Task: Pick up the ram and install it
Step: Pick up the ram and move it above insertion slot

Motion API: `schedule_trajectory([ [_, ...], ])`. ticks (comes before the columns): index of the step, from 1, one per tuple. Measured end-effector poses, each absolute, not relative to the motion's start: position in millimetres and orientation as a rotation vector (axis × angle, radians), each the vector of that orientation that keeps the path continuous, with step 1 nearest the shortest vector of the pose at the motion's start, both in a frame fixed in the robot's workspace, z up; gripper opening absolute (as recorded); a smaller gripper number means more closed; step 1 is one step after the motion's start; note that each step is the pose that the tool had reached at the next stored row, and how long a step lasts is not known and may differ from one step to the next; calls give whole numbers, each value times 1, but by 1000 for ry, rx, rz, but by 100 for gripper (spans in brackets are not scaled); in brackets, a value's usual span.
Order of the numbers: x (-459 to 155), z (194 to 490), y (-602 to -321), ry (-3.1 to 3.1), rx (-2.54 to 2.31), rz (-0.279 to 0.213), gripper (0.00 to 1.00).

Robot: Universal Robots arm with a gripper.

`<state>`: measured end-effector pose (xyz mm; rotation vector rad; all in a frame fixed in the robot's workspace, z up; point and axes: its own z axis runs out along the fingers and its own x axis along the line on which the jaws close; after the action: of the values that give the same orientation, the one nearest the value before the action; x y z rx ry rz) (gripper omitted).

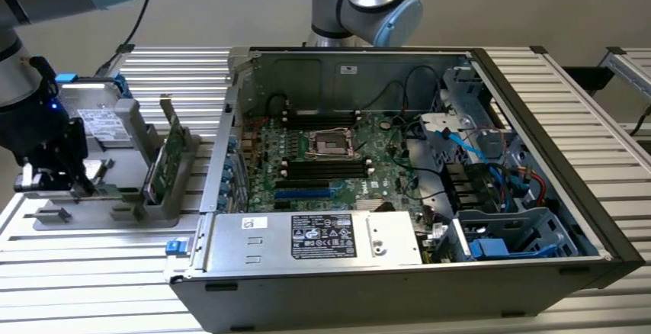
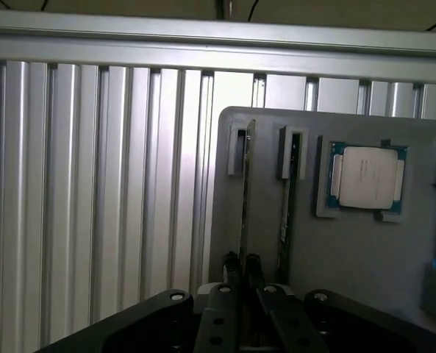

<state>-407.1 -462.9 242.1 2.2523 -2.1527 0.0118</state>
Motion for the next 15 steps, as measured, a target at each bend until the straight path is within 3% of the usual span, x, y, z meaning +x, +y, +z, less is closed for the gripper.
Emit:
schedule_trajectory([
  [15,-394,285,-463,-2158,2258,-1,14],
])
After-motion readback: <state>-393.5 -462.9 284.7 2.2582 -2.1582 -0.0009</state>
